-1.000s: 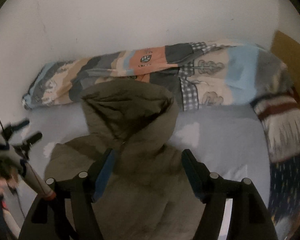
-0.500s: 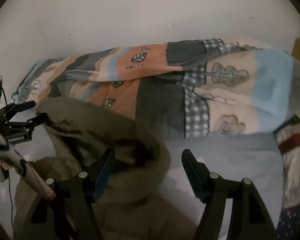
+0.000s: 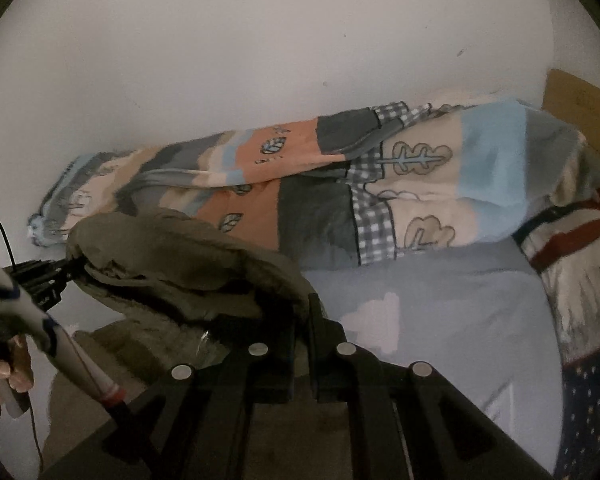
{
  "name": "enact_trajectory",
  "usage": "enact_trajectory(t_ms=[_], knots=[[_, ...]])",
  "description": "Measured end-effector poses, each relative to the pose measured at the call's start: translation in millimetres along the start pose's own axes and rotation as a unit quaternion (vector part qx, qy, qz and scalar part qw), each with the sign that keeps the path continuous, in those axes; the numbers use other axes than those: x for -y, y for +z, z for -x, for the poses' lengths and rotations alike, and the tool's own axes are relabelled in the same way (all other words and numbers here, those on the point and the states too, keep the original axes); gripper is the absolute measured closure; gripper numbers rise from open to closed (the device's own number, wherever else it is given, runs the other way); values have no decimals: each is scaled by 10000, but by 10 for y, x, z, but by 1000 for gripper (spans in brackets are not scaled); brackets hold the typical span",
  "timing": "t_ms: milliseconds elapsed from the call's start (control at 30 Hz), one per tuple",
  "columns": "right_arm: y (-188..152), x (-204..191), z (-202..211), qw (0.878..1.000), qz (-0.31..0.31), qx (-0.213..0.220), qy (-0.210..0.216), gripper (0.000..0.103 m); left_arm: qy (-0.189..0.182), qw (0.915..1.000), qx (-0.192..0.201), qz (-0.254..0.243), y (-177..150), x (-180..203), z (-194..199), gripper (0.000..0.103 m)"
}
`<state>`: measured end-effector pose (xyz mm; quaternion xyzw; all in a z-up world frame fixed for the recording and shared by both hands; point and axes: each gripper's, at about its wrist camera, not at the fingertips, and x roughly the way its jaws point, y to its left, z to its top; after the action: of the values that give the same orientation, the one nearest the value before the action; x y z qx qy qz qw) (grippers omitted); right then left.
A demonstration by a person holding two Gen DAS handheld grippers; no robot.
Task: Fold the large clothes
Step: 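Grasp the jacket hood with both grippers and fold it toward the hem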
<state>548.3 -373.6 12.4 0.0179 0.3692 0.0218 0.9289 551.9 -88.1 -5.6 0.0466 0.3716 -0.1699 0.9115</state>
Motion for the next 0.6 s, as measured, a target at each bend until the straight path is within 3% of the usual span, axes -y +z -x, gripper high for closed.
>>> enact_trajectory(t_ms=[167,300,500,600], knots=[[-436,-249,567,9997,204,66,106,98,-183,9996,-66,202,-531,-74,481,95],[-890,-386,870,9992,370,70,114,98,-316,9973,-365,551,-1118,-129,585,93],[-1699,-377,634,9986,96,-484,182,98,-336,9847,-1123,1287,-1910,-101,269,88],[-2030,-314,379,9969,-176,-750,158,97,-279,9821,-1049,1537,-2050,-96,291,86]])
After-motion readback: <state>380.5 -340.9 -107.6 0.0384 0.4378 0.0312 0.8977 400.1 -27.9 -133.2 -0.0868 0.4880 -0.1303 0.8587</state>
